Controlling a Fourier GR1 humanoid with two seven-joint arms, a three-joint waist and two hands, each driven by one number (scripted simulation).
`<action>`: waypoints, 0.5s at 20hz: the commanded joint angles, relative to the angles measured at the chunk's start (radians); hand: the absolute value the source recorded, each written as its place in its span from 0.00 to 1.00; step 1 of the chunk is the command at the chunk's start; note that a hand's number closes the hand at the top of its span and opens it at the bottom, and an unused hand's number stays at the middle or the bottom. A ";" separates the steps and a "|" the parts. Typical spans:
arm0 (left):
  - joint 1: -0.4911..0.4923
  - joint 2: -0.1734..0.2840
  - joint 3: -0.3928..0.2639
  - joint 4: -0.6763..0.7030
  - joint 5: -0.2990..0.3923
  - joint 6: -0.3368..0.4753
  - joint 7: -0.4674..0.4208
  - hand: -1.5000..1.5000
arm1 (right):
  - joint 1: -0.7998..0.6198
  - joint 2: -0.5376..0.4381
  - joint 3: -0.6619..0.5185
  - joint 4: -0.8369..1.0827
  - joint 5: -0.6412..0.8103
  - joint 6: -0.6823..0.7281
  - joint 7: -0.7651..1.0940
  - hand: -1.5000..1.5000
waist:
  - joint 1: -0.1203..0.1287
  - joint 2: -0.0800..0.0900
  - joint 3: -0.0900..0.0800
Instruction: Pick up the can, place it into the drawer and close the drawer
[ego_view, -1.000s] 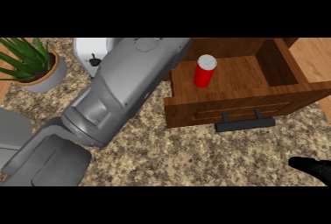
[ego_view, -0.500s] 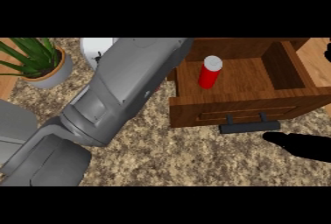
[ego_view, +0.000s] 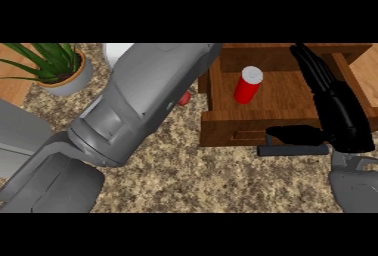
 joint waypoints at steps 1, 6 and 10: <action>-0.013 0.000 0.008 0.000 -0.010 -0.013 0.012 0.00 | -0.072 -0.033 0.002 0.172 0.093 -0.037 -0.057 0.00 | 0.020 -0.009 -0.001; 0.030 0.049 0.027 -0.013 -0.014 -0.061 -0.001 0.00 | -0.186 0.024 0.042 0.406 0.199 -0.128 -0.086 0.00 | 0.038 -0.010 -0.001; 0.065 0.045 0.021 -0.067 -0.026 -0.033 0.021 0.00 | -0.188 0.080 0.040 0.606 0.264 -0.309 -0.170 0.00 | 0.063 -0.016 -0.001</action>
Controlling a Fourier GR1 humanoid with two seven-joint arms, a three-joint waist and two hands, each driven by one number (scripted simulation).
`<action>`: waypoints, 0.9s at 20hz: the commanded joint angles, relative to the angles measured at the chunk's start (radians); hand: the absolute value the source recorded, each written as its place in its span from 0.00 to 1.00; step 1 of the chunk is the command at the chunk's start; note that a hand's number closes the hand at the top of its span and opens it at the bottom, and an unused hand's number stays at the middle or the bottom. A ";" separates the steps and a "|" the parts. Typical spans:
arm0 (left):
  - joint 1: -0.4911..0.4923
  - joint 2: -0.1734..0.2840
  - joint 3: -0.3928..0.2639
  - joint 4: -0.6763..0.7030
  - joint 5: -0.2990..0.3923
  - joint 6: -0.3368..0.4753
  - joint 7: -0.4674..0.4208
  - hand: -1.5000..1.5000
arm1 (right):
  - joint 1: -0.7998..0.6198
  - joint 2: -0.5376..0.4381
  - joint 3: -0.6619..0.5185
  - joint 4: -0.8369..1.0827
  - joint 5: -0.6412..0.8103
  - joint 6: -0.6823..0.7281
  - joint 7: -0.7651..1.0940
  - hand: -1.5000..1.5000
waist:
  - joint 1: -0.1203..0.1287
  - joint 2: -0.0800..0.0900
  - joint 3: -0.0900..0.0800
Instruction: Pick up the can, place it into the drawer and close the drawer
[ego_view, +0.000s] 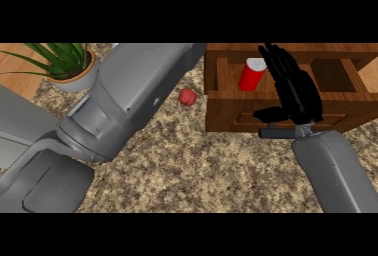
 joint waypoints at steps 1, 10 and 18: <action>0.013 0.052 0.001 -0.030 -0.014 -0.026 0.039 0.00 | -0.107 0.053 -0.015 0.216 0.054 -0.106 -0.035 0.00 | 0.017 -0.003 0.000; 0.112 0.103 -0.010 -0.119 -0.037 -0.047 0.079 0.00 | -0.275 0.058 -0.117 0.574 0.142 -0.393 -0.073 0.00 | 0.043 -0.002 0.000; 0.160 0.171 -0.026 -0.245 -0.055 -0.074 0.148 0.00 | -0.532 0.047 -0.171 0.813 0.179 -0.441 -0.030 0.00 | 0.079 -0.001 -0.001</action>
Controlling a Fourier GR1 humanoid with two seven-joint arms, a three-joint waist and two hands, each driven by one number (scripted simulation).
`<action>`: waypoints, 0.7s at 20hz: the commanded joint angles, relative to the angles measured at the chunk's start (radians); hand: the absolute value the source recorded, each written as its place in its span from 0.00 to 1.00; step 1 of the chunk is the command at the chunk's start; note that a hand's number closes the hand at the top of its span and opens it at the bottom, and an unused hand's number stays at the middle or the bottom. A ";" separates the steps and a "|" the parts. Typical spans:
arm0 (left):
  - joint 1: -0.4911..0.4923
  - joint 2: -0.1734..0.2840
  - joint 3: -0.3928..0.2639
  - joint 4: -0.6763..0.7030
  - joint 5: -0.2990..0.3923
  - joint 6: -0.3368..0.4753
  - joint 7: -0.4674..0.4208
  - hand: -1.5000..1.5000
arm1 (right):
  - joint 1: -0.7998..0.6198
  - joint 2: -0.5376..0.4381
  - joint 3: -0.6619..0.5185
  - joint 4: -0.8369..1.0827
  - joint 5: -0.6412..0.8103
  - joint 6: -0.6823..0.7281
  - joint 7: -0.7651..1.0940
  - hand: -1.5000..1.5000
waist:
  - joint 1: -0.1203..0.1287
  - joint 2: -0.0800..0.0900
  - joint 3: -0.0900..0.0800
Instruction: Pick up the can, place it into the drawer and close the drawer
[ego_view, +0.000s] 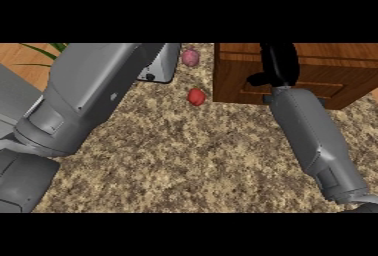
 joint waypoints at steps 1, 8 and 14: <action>0.053 0.042 0.000 -0.068 -0.004 -0.021 0.011 0.00 | -0.114 0.002 -0.031 0.125 0.018 -0.065 0.004 0.00 | 0.022 0.004 0.000; 0.093 0.055 -0.028 -0.164 -0.020 -0.015 0.079 0.00 | -0.245 -0.015 -0.063 0.245 0.025 -0.085 0.015 0.00 | 0.043 0.009 0.000; 0.172 0.084 -0.032 -0.225 -0.020 -0.045 0.070 0.00 | -0.330 -0.015 -0.121 0.263 -0.040 -0.050 -0.026 0.00 | 0.053 0.015 0.000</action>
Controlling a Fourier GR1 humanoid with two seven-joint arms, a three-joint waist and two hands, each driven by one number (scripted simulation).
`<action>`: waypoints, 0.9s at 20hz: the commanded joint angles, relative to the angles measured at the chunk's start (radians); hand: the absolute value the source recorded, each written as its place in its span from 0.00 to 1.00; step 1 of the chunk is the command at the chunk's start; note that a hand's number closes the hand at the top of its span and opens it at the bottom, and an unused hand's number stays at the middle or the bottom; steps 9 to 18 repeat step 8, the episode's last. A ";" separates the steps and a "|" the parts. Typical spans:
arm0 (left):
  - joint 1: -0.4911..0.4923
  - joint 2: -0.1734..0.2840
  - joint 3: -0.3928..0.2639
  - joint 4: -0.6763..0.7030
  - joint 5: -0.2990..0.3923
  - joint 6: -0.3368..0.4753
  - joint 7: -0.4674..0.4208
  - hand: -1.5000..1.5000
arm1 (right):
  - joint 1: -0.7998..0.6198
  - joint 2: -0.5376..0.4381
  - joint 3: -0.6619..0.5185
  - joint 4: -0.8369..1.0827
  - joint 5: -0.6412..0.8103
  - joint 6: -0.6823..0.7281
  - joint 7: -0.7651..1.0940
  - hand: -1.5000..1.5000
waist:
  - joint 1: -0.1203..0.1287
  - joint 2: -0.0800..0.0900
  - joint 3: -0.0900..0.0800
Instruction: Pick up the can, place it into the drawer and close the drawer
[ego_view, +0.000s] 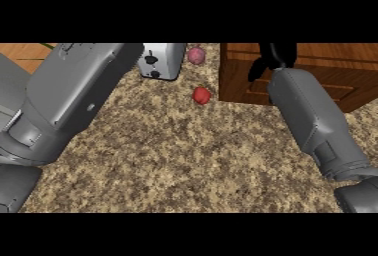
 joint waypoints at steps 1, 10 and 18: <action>0.036 0.027 0.000 -0.057 -0.004 0.006 0.020 0.00 | -0.080 -0.006 -0.070 -0.002 -0.070 -0.031 -0.044 0.00 | 0.009 -0.008 -0.004; 0.125 0.077 0.002 -0.167 0.002 -0.002 0.048 0.00 | -0.089 0.008 -0.136 0.001 -0.148 -0.004 -0.164 0.00 | 0.003 -0.015 -0.005; 0.125 0.077 0.002 -0.167 0.002 -0.002 0.048 0.00 | -0.089 0.008 -0.136 0.001 -0.148 -0.004 -0.164 0.00 | 0.003 -0.015 -0.005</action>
